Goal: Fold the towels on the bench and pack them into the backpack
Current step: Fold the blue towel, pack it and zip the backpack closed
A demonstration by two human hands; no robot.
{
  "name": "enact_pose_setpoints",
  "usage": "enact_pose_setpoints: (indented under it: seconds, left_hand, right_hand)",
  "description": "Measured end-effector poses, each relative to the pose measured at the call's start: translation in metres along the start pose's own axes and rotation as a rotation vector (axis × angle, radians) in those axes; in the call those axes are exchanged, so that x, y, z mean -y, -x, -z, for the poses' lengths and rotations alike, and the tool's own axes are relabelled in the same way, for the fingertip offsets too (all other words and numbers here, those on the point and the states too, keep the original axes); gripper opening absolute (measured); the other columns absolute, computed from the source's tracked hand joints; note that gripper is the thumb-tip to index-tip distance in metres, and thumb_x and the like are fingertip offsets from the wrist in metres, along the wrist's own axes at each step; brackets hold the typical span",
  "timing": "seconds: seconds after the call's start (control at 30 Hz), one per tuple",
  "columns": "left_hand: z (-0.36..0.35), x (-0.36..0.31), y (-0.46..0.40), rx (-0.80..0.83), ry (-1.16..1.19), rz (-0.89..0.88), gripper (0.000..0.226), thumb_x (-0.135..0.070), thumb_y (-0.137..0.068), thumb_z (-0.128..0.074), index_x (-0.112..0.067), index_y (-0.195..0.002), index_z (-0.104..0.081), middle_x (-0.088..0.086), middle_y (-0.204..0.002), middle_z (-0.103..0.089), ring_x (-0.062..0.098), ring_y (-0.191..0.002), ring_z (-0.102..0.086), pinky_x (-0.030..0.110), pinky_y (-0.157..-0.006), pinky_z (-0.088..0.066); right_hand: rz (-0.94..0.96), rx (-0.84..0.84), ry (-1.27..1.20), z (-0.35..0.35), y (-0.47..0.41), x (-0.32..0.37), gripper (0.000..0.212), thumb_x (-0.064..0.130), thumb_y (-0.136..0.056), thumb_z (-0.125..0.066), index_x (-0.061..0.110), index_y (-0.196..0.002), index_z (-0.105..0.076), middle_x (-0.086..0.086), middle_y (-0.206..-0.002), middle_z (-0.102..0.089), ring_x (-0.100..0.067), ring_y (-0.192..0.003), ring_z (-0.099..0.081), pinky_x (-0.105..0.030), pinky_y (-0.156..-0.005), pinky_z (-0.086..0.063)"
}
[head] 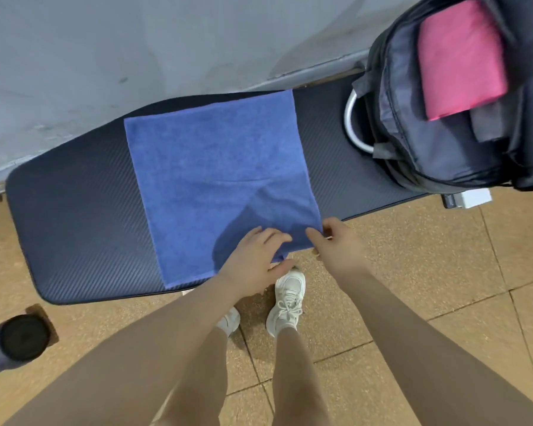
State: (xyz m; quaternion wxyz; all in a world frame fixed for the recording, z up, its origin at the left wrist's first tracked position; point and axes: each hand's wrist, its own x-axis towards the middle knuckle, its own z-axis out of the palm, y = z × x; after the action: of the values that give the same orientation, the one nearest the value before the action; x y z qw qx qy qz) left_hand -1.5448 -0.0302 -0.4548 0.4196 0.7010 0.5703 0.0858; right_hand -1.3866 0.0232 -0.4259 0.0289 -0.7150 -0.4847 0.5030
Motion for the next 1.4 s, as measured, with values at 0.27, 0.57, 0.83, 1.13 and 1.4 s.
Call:
enact_pose_setpoints:
  seconds: [0.27, 0.57, 0.83, 1.13, 1.4]
  left_hand:
    - [0.004, -0.003, -0.008, -0.237, 0.312, 0.480, 0.024, -0.021, -0.086, -0.060, -0.012, -0.070, -0.044, -0.006, -0.060, -0.043, 0.007, -0.058, -0.042, 0.022, -0.060, -0.033]
    - [0.009, 0.011, -0.003, -0.316, 0.519, 0.585, 0.019, -0.021, -0.091, -0.052, -0.008, -0.103, -0.058, 0.019, -0.100, -0.064, 0.026, -0.093, -0.059, 0.038, -0.079, -0.045]
    - [0.006, 0.010, -0.010, -0.335, 0.416, 0.646, 0.021, -0.021, -0.093, -0.048, -0.002, -0.101, -0.054, 0.017, -0.088, -0.059, 0.022, -0.081, -0.053, 0.021, -0.060, -0.036]
    - [0.010, -0.008, -0.011, -0.261, 0.238, 0.476, 0.016, -0.019, -0.094, -0.048, -0.006, -0.084, -0.046, -0.001, -0.066, -0.043, 0.020, -0.066, -0.044, 0.020, -0.054, -0.032]
    - [-0.001, -0.004, 0.018, -0.212, 0.091, 0.496, 0.037, -0.033, -0.092, -0.051, -0.010, -0.122, -0.048, 0.003, -0.103, -0.053, 0.022, -0.092, -0.054, 0.030, -0.070, -0.039]
  right_hand:
    - [0.165, 0.319, -0.264, -0.007, 0.002, 0.017, 0.022, 0.002, -0.092, -0.047, 0.012, -0.100, -0.065, 0.005, -0.089, -0.064, 0.004, -0.075, -0.058, -0.014, -0.072, -0.045]
    - [0.506, 0.216, 0.597, -0.021, -0.026, 0.001, 0.040, 0.018, -0.095, -0.044, 0.020, -0.134, -0.041, 0.008, -0.148, -0.027, -0.021, -0.112, -0.052, -0.040, -0.082, -0.050]
    - [0.585, 0.192, 0.768, 0.001, -0.036, 0.003, 0.022, 0.012, -0.093, -0.043, 0.016, -0.112, -0.054, -0.004, -0.113, -0.047, -0.023, -0.103, -0.050, -0.032, -0.068, -0.039]
    - [0.225, 0.033, 0.263, 0.023, -0.027, -0.007, 0.019, 0.020, -0.092, -0.046, 0.013, -0.092, -0.064, -0.004, -0.094, -0.066, -0.021, -0.083, -0.060, -0.030, -0.067, -0.046]
    - [-0.032, 0.047, 0.126, -0.015, -0.014, 0.004, 0.046, 0.047, -0.081, -0.062, 0.011, -0.061, -0.041, 0.000, -0.058, -0.043, -0.018, -0.055, -0.042, -0.028, -0.048, -0.028]
